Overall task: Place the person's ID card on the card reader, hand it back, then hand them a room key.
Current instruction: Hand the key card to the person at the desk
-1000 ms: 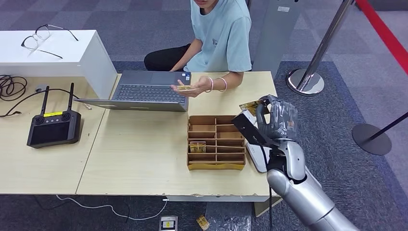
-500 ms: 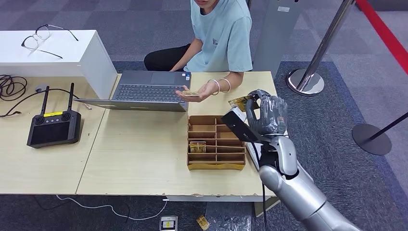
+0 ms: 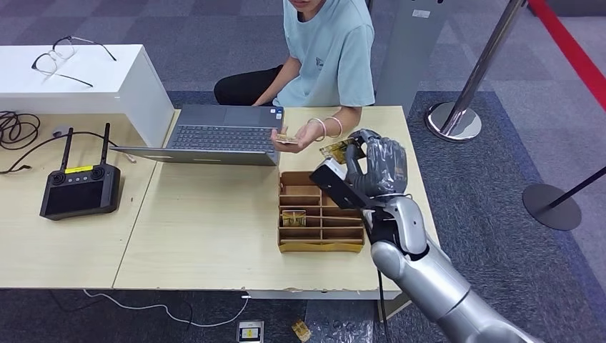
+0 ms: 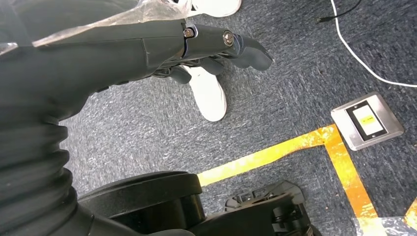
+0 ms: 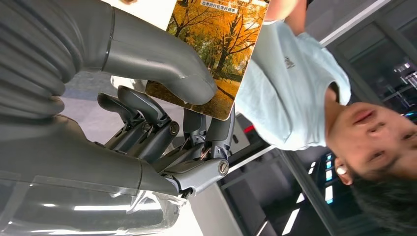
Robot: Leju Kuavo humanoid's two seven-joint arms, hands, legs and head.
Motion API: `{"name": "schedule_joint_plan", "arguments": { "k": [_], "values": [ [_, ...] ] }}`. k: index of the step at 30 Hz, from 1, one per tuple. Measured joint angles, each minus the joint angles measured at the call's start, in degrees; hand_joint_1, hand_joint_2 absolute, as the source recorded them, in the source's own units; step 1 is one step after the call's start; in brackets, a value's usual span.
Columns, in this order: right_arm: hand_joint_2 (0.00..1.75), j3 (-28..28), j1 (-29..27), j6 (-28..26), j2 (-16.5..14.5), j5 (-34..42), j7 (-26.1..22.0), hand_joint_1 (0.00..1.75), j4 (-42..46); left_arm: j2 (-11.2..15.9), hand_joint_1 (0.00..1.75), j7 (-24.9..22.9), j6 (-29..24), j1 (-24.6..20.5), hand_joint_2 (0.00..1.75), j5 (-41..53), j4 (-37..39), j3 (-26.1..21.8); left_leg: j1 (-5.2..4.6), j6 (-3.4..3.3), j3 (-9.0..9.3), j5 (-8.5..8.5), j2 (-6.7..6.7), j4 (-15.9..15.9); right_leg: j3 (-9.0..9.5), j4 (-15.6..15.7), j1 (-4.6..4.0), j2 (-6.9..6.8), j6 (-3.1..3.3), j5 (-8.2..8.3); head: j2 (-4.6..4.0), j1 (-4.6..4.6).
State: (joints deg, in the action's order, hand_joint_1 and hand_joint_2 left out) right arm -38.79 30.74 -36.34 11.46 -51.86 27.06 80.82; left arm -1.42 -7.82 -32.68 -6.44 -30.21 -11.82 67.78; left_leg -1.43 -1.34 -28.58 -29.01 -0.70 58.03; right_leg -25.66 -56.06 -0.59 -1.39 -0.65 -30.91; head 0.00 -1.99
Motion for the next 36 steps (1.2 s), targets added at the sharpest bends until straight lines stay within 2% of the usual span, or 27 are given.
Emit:
{"name": "schedule_joint_plan", "arguments": {
  "k": [15, 36],
  "values": [
    [1.75, -2.85, 3.06, 0.74, -2.78, 0.86, -1.36, 1.75, -2.91, 0.0, 0.0, 0.0, 0.03, -0.02, 1.75, 0.09, 0.0, 0.39, 0.0, 0.0, 0.0, 0.0, 0.0, 0.0, 0.0, -0.01, 0.0, 0.0, 0.0, 0.0, 0.0, 0.0],
    [1.75, -5.12, 9.51, 4.03, -2.71, 1.21, -1.21, 1.75, -6.98, 0.02, 0.0, 0.65, -0.1, -0.02, 1.75, 0.13, 0.01, 0.48, 0.0, 0.01, 0.01, 0.01, 0.0, 0.02, 0.0, -0.01, 0.0, 0.0, 0.0, 0.0, 0.0, -0.01]
  ]
}}
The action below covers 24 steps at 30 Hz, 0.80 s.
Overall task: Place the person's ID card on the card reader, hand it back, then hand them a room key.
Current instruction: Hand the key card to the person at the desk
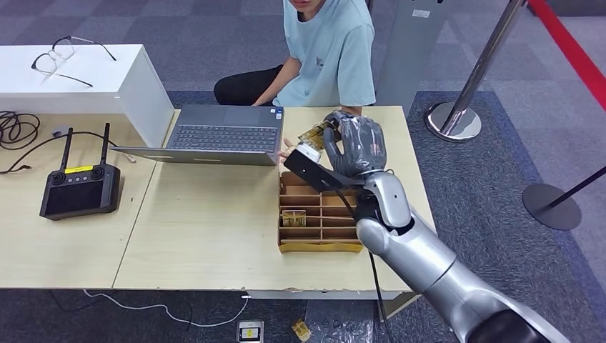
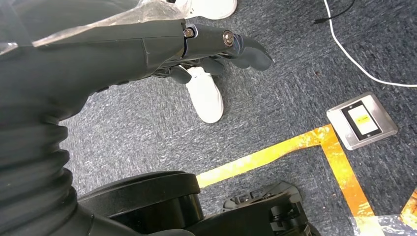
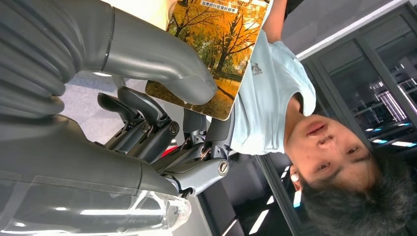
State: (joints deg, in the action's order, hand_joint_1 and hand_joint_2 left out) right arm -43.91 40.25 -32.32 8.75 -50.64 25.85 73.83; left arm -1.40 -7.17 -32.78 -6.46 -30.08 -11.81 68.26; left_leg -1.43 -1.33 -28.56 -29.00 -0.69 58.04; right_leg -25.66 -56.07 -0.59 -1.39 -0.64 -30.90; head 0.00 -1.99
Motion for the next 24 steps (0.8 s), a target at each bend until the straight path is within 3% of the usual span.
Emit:
{"name": "schedule_joint_plan", "arguments": {
  "k": [15, 17, 19, 21, 24],
  "values": [
    [1.75, -0.62, 2.09, 1.51, 0.61, -0.63, 0.58, 1.75, -3.07, -0.02, 0.0, -0.39, 0.27, -0.01, 1.75, 0.7, -0.01, 0.16, 0.0, 0.0, 0.0, 0.0, 0.0, 0.0, 0.0, 0.0, 0.0, 0.0, 0.0, 0.0, 0.0, 0.01],
    [1.75, -0.84, 2.1, 1.47, 0.6, -0.7, 0.58, 1.42, -3.69, -0.01, 0.0, -0.5, 0.28, -0.02, 1.75, 0.74, -0.01, 0.23, 0.0, 0.0, 0.0, 0.0, 0.0, 0.0, 0.0, 0.0, 0.0, 0.0, 0.0, 0.0, 0.0, 0.01],
    [1.75, -1.13, 2.09, 1.44, 0.59, -0.7, 0.56, 0.55, -4.35, -0.01, 0.0, -0.6, 0.28, -0.03, 1.75, 0.77, -0.01, 0.4, 0.0, 0.0, 0.0, 0.0, 0.0, -0.01, 0.0, 0.0, 0.0, 0.0, 0.0, 0.0, 0.0, 0.01],
    [1.75, -1.38, 2.06, 1.45, 0.57, -0.7, 0.48, 0.0, -5.02, -0.01, 0.0, -0.66, 0.3, -0.03, 1.75, 0.79, -0.01, 0.6, 0.0, 0.0, 0.0, 0.0, 0.0, -0.01, 0.0, 0.0, 0.0, 0.0, 0.0, 0.0, 0.0, 0.01],
    [1.75, -1.69, 2.04, 1.44, 0.56, -0.8, 0.31, 0.0, -5.76, -0.01, 0.0, -0.81, 0.37, -0.03, 1.75, 0.84, -0.01, 0.86, 0.0, 0.0, 0.0, 0.0, 0.0, 0.0, 0.0, 0.0, 0.0, 0.0, 0.0, 0.0, 0.0, 0.01]
  ]
}}
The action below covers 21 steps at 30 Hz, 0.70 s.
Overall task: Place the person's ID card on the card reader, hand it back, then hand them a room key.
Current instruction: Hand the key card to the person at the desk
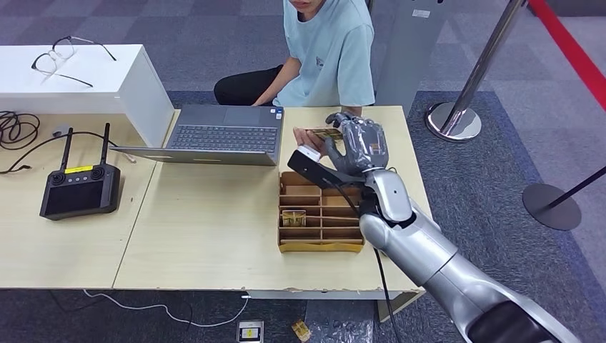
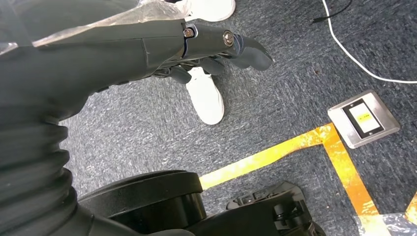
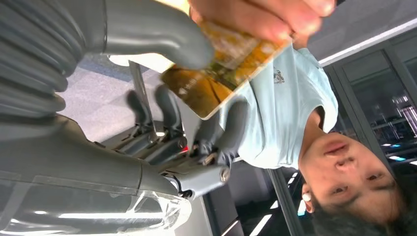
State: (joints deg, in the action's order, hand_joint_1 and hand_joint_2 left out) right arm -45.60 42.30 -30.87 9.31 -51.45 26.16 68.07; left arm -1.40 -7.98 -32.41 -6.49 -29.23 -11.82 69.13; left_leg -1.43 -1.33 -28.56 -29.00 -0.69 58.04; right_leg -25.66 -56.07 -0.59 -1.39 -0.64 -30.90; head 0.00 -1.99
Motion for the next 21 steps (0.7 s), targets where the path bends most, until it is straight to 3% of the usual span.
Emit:
{"name": "schedule_joint_plan", "arguments": {
  "k": [12, 21],
  "values": [
    [1.75, -0.8, 0.01, -0.21, -0.24, -0.62, -0.48, 0.0, -1.11, 0.0, 0.0, -0.04, 0.12, 0.0, 1.75, -0.07, 0.0, 0.35, 0.0, 0.0, 0.0, 0.0, 0.0, 0.0, 0.0, 0.0, 0.0, 0.0, 0.0, 0.0, 0.0, 0.0],
    [1.75, -1.05, -0.84, 1.06, -0.22, -1.53, -0.23, 0.0, 3.19, 0.02, 0.0, 0.82, -0.41, 0.01, 1.75, -0.89, 0.02, 0.38, 0.0, 0.0, 0.02, 0.0, 0.0, 0.0, 0.0, 0.0, 0.0, 0.0, 0.0, 0.0, 0.0, 0.01]
  ]
}}
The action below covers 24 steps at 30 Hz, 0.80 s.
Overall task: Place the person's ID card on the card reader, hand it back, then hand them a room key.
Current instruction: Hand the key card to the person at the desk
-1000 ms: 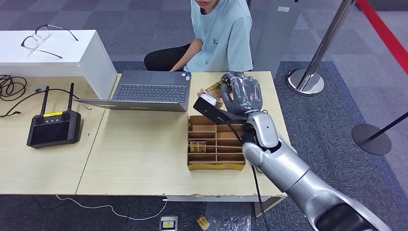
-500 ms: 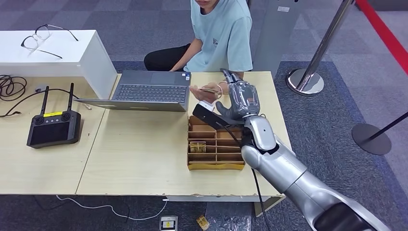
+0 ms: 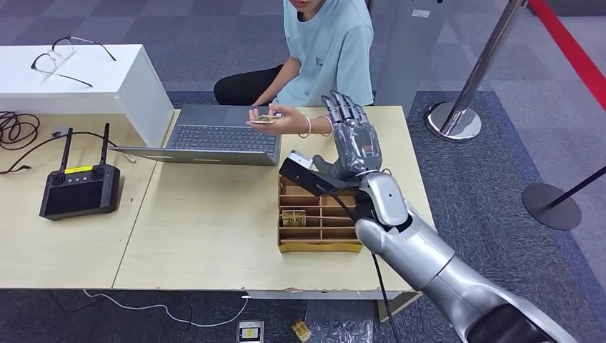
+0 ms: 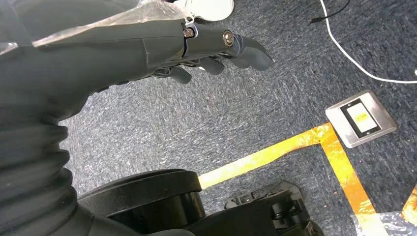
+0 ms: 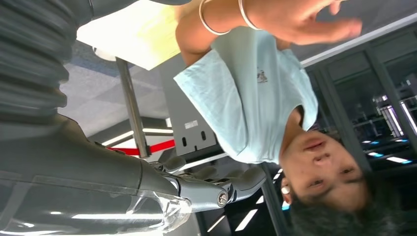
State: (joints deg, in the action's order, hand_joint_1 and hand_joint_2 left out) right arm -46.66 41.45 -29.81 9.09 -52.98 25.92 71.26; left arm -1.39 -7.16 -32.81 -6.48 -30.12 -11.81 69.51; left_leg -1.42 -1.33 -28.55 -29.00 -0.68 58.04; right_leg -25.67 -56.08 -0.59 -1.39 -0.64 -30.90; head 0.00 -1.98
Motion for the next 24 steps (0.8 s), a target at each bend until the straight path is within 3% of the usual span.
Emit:
{"name": "schedule_joint_plan", "arguments": {
  "k": [17, 24],
  "values": [
    [1.75, -2.74, -0.52, 14.23, -0.09, 7.56, 1.96, 0.0, 8.01, 1.73, 0.0, 2.16, -2.2, -1.04, 1.75, -3.34, 0.07, -1.21, 0.0, 0.01, -0.01, 0.01, 0.0, -0.01, 0.01, -0.01, -0.01, 0.0, 0.0, 0.0, 0.0, -0.01],
    [1.75, -4.48, 0.96, 24.42, 0.13, 13.84, 5.64, 0.0, 9.54, 3.37, 0.0, 1.43, -2.47, -0.87, 1.75, -3.38, 0.09, -1.69, 0.01, 0.01, -0.01, 0.01, 0.0, -0.01, 0.01, -0.01, -0.01, 0.0, 0.0, 0.0, 0.0, -0.01]
  ]
}}
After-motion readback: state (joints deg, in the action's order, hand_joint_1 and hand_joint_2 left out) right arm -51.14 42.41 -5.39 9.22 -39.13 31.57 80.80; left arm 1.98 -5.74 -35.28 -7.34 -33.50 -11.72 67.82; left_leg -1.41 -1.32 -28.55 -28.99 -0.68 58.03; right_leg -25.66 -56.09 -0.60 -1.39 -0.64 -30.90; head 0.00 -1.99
